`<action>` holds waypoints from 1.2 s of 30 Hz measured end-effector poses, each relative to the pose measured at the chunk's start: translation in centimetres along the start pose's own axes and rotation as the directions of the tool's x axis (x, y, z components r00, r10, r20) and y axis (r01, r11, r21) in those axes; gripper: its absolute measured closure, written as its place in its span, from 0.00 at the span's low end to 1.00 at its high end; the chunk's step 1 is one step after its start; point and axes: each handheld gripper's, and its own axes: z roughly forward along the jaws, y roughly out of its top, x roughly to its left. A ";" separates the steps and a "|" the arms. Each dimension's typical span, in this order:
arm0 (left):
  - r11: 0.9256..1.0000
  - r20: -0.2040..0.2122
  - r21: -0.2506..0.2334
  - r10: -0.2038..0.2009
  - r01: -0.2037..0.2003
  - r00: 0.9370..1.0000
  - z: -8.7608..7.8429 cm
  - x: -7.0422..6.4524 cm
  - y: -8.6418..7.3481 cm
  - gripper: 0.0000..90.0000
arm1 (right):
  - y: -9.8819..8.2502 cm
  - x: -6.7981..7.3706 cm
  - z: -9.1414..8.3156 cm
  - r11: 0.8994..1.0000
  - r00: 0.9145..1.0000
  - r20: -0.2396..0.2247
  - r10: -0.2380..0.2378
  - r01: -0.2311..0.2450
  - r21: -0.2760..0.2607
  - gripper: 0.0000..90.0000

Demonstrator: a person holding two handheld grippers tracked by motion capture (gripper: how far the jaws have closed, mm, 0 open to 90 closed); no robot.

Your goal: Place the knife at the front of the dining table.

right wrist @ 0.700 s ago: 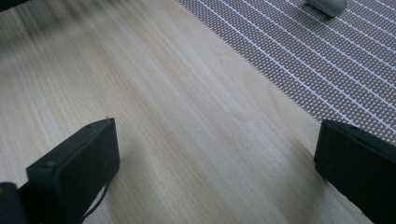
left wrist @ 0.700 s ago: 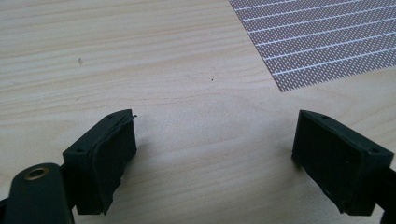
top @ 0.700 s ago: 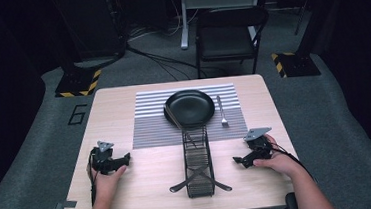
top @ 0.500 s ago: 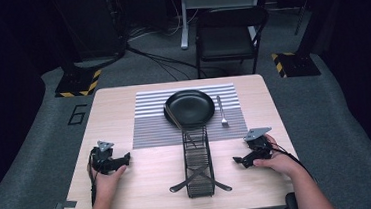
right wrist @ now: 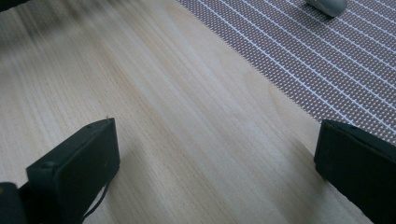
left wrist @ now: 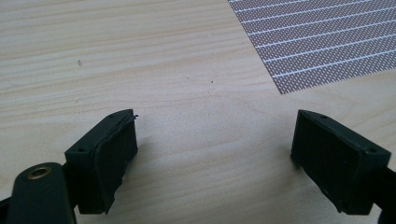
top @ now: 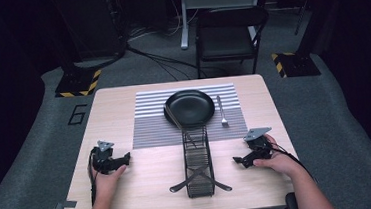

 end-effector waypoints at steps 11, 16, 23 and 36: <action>1.000 0.014 -0.023 -0.010 0.010 1.000 -0.2 -0.6 0.2 0.37 | 0.0 0.0 0.0 1.000 1.000 0.000 0.000 0.000 0.000 0.00; 1.000 0.033 0.000 0.005 -0.005 0.999 -0.5 -1.1 0.4 0.42 | 0.0 0.0 0.0 1.000 1.000 0.000 0.000 0.000 0.000 0.00; 1.000 0.079 0.002 0.024 -0.025 0.997 -0.9 -2.6 0.8 0.44 | 0.0 0.0 0.0 1.000 1.000 -0.001 -0.002 0.002 0.000 0.00; 1.000 0.167 0.013 0.025 -0.028 0.986 -1.6 -3.9 1.2 0.48 | 0.0 0.0 0.0 1.000 1.000 0.000 -0.002 0.002 0.000 0.00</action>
